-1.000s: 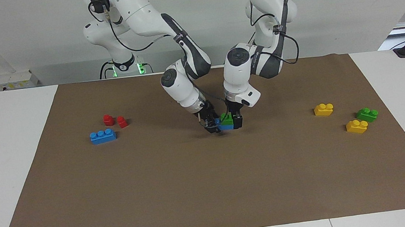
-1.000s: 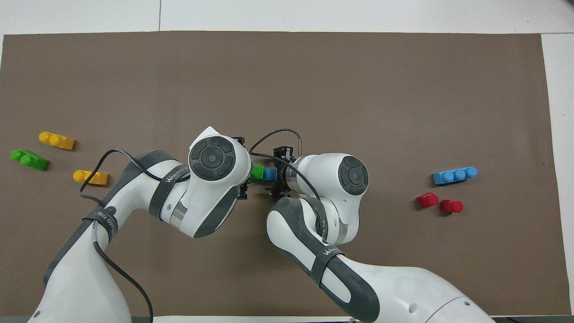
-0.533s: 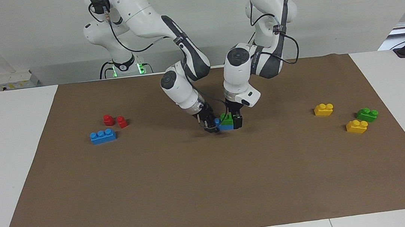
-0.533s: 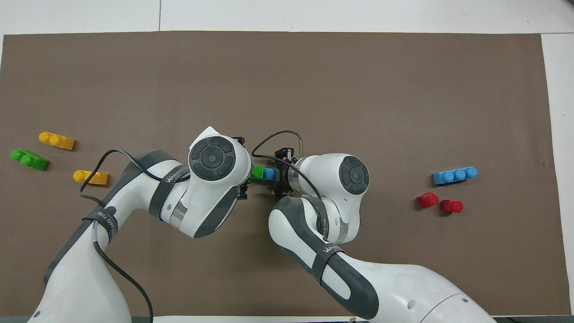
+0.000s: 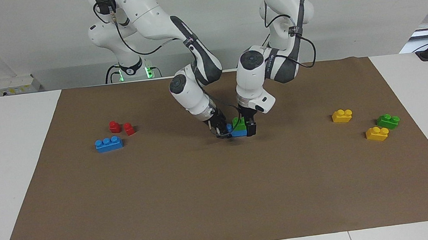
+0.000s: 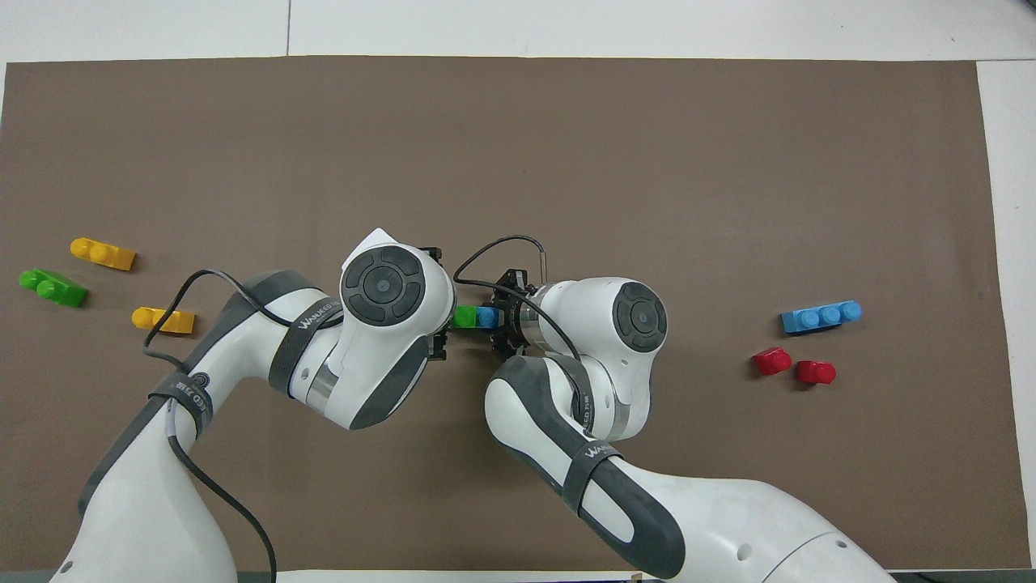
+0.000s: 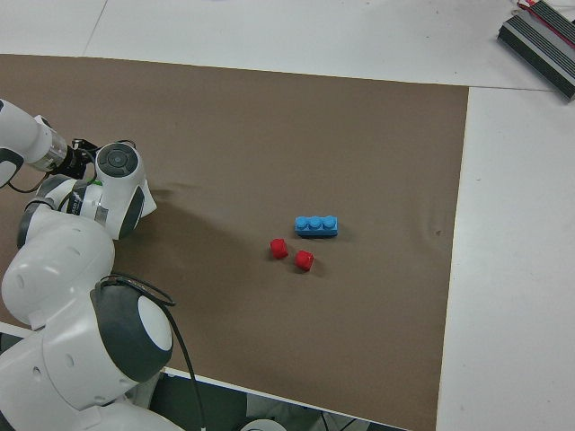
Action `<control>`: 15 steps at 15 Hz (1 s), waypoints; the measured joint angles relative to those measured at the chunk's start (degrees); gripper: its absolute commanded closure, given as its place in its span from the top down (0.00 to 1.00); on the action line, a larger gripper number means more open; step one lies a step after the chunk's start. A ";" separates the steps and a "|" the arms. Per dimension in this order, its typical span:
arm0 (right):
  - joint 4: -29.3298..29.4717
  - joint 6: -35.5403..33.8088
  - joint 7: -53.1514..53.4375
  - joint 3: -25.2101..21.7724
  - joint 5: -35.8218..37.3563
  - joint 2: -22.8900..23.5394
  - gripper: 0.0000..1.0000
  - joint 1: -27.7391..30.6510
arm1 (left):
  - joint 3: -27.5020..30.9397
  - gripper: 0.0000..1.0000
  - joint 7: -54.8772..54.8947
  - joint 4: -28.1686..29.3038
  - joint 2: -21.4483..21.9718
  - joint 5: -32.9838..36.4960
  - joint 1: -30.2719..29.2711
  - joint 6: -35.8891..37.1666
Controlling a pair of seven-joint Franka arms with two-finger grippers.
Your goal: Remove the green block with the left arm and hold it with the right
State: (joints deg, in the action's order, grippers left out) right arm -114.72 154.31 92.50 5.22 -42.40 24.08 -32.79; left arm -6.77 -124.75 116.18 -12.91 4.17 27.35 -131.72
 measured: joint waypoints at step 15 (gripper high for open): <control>-0.18 2.20 -0.14 -0.27 -0.01 0.15 0.00 0.03 | -0.27 0.00 -0.33 -0.05 1.63 -0.01 0.27 1.13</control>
State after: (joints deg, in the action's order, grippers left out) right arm -114.89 156.51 92.36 4.95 -42.41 24.23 -32.75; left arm -7.03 -125.09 116.13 -11.28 4.16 27.62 -130.60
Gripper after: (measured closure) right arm 0.652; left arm 0.643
